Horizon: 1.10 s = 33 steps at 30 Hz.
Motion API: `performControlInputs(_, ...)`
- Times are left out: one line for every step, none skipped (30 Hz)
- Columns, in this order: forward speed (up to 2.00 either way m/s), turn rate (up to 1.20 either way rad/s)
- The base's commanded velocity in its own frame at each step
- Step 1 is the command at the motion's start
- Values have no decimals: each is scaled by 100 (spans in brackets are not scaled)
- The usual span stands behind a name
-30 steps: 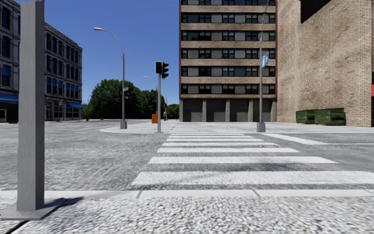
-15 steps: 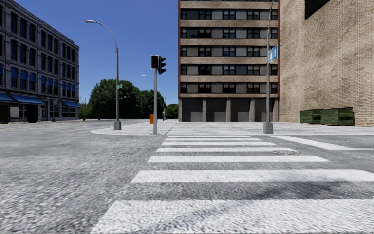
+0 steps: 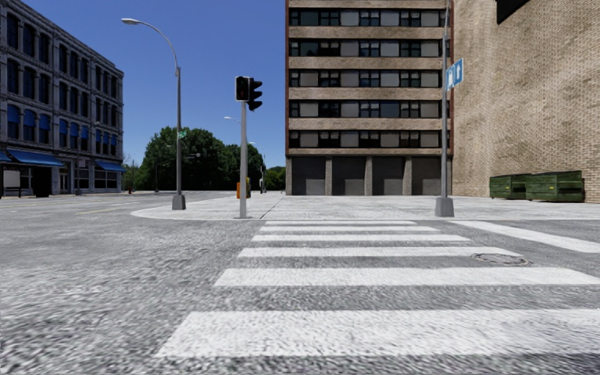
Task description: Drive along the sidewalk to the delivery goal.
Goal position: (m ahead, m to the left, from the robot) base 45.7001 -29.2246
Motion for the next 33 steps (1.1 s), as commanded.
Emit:
performControlInputs(155,0)
performControlInputs(155,0)
performControlInputs(155,0)
performControlInputs(156,0)
performControlInputs(157,0)
performControlInputs(157,0)
performControlInputs(157,0)
performControlInputs(157,0)
performControlInputs(157,0)
performControlInputs(157,0)
performControlInputs(157,0)
performControlInputs(157,0)
performControlInputs(157,0)
performControlInputs(157,0)
performControlInputs(157,0)
performControlInputs(157,0)
performControlInputs(157,0)
performControlInputs(157,0)
performControlInputs(157,0)
performControlInputs(157,0)
performControlInputs(157,0)
performControlInputs(157,0)
performControlInputs(157,0)
performControlInputs(161,0)
performControlInputs(161,0)
performControlInputs(172,0)
performControlInputs(200,0)
performControlInputs(200,0)
performControlInputs(200,0)
performControlInputs(200,0)
performControlInputs(200,0)
performControlInputs(200,0)
performControlInputs(200,0)
